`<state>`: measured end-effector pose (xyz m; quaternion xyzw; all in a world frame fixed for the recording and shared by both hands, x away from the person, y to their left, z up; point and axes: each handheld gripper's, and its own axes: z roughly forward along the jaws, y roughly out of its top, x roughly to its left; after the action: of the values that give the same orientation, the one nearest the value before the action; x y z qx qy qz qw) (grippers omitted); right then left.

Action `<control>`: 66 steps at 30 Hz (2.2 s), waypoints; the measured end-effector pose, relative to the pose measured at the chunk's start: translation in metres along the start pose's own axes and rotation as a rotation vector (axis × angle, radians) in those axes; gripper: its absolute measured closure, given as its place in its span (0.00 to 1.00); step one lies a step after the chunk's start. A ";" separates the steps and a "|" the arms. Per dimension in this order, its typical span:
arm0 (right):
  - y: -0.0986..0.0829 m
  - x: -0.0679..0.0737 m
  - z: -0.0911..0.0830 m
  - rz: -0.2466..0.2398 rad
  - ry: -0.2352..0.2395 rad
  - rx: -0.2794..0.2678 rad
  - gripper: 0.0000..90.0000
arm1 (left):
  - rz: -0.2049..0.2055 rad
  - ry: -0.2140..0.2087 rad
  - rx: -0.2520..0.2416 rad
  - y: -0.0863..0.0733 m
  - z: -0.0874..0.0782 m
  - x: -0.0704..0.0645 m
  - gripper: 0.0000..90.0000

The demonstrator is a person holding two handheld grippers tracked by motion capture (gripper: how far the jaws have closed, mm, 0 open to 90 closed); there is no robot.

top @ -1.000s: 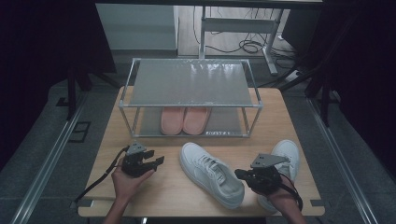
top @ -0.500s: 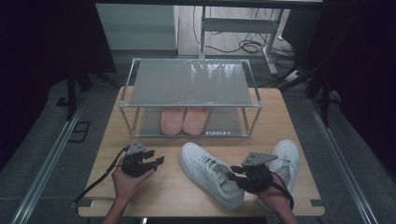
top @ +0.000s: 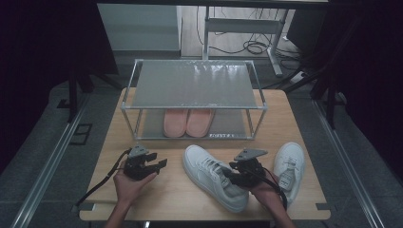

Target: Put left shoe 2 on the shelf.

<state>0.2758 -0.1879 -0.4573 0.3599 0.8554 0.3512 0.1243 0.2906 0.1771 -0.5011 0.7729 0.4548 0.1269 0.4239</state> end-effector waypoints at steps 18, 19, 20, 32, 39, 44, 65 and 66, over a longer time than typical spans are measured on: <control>-0.002 -0.004 0.022 0.036 -0.001 0.010 0.86 | -0.007 -0.001 0.002 -0.001 0.000 0.000 0.51; -0.003 -0.004 0.022 0.037 0.000 0.006 0.86 | -0.007 0.001 0.001 -0.001 0.000 0.000 0.51; -0.003 -0.004 0.022 0.035 -0.001 0.003 0.87 | -0.004 0.001 0.000 -0.001 0.000 0.001 0.51; -0.003 -0.004 0.016 0.065 0.056 -0.080 0.88 | -0.005 0.004 -0.002 -0.001 -0.001 0.001 0.51; -0.003 -0.002 0.015 0.067 0.073 -0.110 0.89 | -0.006 0.004 -0.001 -0.001 -0.001 0.002 0.51; -0.002 -0.002 0.015 0.065 0.083 -0.125 0.89 | -0.008 0.005 -0.002 -0.001 -0.001 0.002 0.51; 0.000 -0.003 0.001 0.074 0.098 -0.218 0.89 | -0.009 0.006 -0.004 -0.001 -0.001 0.002 0.51; 0.000 -0.004 0.000 0.077 0.099 -0.223 0.89 | -0.009 0.007 -0.003 -0.001 -0.001 0.002 0.51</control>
<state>0.2785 -0.1903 -0.4572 0.3589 0.8015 0.4661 0.1078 0.2904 0.1800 -0.5017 0.7698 0.4593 0.1284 0.4243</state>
